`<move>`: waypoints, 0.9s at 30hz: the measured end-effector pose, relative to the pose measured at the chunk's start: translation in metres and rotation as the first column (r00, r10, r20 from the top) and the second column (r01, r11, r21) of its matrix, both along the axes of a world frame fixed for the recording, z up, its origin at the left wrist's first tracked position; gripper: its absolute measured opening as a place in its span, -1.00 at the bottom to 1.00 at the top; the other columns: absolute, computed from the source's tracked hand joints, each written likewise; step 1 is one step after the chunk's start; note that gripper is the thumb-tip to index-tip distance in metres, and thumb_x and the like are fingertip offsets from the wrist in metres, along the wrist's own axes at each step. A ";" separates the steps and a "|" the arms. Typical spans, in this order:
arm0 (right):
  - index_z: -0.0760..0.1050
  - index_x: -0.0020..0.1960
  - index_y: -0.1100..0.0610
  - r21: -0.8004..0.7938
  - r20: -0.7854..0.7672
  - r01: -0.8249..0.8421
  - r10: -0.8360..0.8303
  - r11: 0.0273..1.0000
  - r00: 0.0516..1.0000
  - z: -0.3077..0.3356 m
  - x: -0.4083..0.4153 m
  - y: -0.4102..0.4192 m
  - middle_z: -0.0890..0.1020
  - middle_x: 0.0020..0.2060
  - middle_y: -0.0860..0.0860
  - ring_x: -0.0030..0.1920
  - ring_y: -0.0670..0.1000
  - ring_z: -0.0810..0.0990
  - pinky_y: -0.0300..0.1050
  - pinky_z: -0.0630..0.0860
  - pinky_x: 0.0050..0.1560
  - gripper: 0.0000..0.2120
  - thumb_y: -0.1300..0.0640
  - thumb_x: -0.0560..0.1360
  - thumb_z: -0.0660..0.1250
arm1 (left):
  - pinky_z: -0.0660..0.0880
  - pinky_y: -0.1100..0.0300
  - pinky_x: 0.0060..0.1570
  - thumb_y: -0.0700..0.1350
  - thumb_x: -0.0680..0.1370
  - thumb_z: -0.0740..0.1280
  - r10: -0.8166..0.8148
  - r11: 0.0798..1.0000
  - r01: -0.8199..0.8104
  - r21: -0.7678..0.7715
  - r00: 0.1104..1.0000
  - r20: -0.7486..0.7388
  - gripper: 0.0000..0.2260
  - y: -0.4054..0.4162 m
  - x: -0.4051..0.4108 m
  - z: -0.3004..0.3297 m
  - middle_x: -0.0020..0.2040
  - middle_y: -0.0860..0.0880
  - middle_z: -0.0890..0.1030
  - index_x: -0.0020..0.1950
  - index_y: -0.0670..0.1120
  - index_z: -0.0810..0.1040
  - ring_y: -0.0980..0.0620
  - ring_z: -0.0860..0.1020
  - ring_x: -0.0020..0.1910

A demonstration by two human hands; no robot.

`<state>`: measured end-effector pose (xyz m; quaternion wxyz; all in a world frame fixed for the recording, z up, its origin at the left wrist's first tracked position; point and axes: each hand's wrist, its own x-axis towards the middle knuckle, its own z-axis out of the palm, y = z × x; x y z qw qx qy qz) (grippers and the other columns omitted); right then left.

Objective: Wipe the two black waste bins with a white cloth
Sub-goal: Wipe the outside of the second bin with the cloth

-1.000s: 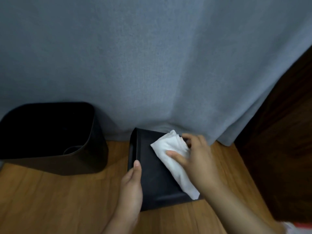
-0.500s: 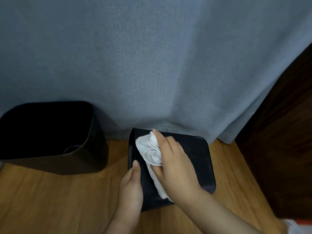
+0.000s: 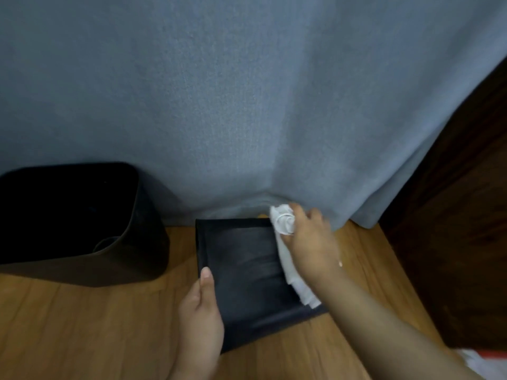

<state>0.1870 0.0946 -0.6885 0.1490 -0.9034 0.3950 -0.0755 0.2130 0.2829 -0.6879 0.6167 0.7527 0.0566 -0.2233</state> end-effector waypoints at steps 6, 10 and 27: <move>0.31 0.33 -0.02 0.076 -0.076 0.224 -0.218 0.972 0.973 -0.016 -0.052 -0.061 0.44 0.17 0.22 0.13 0.32 0.45 0.05 0.39 0.06 -0.61 -0.14 0.56 0.16 | 0.48 0.24 -0.14 0.10 0.64 0.13 0.011 0.998 -0.014 -0.060 0.999 -0.045 -0.63 -0.003 0.000 -0.001 -0.13 0.04 0.69 -0.15 -0.05 0.62 0.09 0.63 -0.11; 0.32 0.35 0.04 0.009 0.129 0.172 -0.172 0.985 0.977 -0.005 -0.071 -0.048 0.46 0.12 0.21 0.02 0.28 0.49 0.03 0.44 -0.07 -0.58 -0.03 0.52 0.24 | 0.51 0.23 -0.09 0.09 0.65 0.11 -0.027 0.998 0.024 -0.057 0.998 -0.048 -0.64 -0.007 -0.001 0.005 -0.10 0.05 0.71 -0.05 -0.01 0.65 0.11 0.65 -0.06; 0.36 0.31 -0.17 -0.105 0.110 -0.279 0.290 0.955 0.951 0.004 -0.034 0.090 0.49 -0.09 -0.02 -0.23 0.03 0.48 -0.07 0.51 -0.34 -0.42 0.01 0.28 0.25 | 0.47 0.42 -0.29 -0.20 0.68 0.14 -0.086 0.996 0.087 -0.025 0.996 0.031 -0.72 -0.016 0.005 0.008 -0.18 -0.02 0.64 -0.03 -0.21 0.63 -0.01 0.64 -0.06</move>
